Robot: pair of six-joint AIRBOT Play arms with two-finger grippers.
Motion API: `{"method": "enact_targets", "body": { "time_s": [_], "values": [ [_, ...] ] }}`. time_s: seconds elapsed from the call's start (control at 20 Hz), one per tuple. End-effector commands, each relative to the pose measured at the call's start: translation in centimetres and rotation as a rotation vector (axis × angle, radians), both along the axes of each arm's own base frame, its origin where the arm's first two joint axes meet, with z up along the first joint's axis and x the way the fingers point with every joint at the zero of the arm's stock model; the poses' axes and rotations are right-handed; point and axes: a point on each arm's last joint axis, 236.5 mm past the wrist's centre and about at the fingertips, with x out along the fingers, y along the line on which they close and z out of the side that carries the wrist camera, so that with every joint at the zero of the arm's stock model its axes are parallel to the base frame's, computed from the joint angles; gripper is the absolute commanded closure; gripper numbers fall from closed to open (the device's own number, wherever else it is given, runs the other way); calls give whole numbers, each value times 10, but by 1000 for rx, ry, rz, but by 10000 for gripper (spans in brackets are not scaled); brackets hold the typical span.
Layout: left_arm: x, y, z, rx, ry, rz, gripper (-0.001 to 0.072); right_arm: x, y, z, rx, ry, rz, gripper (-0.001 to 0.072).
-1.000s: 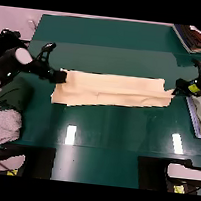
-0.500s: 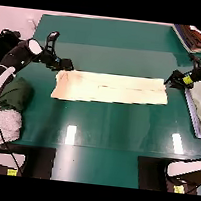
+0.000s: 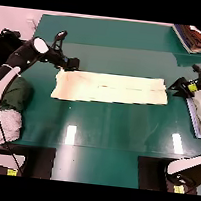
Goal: Fold the shirts.
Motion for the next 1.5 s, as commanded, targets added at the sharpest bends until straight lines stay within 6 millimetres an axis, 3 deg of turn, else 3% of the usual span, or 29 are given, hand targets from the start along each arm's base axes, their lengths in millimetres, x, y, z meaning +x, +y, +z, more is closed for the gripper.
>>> {"method": "enact_targets", "body": {
  "time_s": [0.0,0.1,0.15,0.25,0.3,0.35,0.45,0.65,0.9,1.0,1.2,1.45],
  "values": [
    [-8,-41,7,-28,-36,-52,683,2,27,-24,94,48,31,118],
    [-9,-57,11,-45,-57,-54,683,3,44,-34,109,66,61,122],
    [-9,-63,11,-50,-66,-58,683,5,50,-37,114,63,78,187],
    [-10,-73,4,-68,-49,-48,684,11,61,-35,110,22,113,423],
    [-10,-80,-2,-85,-31,-46,683,15,64,-31,98,-3,126,591],
    [-11,-86,-9,-96,-10,-48,683,19,66,-23,84,-33,126,693],
    [-9,-98,-24,-106,18,-54,683,29,62,5,44,-118,120,694],
    [-3,-131,-48,-119,48,-90,683,34,71,85,-29,-296,127,694],
    [-4,-182,-68,-131,66,-167,683,32,144,189,57,-546,192,694],
    [-4,-194,-73,-144,76,-178,684,27,172,215,65,-595,256,695],
    [-10,-194,-88,-128,113,-192,684,17,231,257,94,-679,363,694],
    [-5,-190,-83,-131,110,-187,684,8,275,274,126,-731,423,695]
  ]
}}
